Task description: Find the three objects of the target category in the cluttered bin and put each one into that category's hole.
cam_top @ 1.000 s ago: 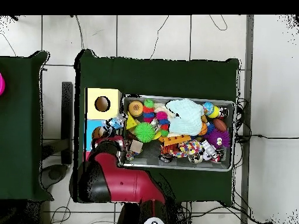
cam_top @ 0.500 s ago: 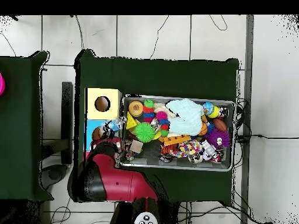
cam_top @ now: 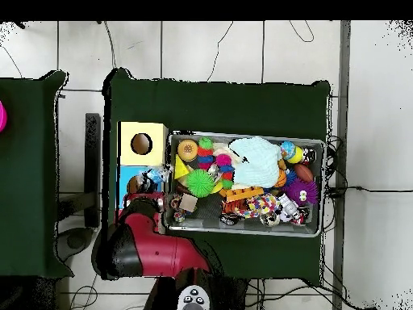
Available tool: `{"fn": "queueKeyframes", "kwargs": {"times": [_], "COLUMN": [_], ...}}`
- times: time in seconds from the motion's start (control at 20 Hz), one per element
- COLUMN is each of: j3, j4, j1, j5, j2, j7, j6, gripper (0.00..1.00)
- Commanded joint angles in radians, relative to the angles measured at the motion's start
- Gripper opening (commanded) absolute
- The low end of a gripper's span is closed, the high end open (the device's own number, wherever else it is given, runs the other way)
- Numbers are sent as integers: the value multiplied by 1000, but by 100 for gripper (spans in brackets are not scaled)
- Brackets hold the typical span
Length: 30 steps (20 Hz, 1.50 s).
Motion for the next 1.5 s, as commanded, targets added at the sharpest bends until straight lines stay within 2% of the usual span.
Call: {"fn": "queueKeyframes", "kwargs": {"times": [0.05, 0.35, 0.75, 1.5], "j3": [9, 15, 25, 41], "j4": [42, 57, 58, 52], "j1": [10, 35, 62, 103], "j5": [56, 64, 72, 61], "j2": [63, 97, 116, 107], "j7": [306, 365, 408, 454], "j6": [-82, -120, -121, -85], "gripper": [0, 0, 0, 0]}}
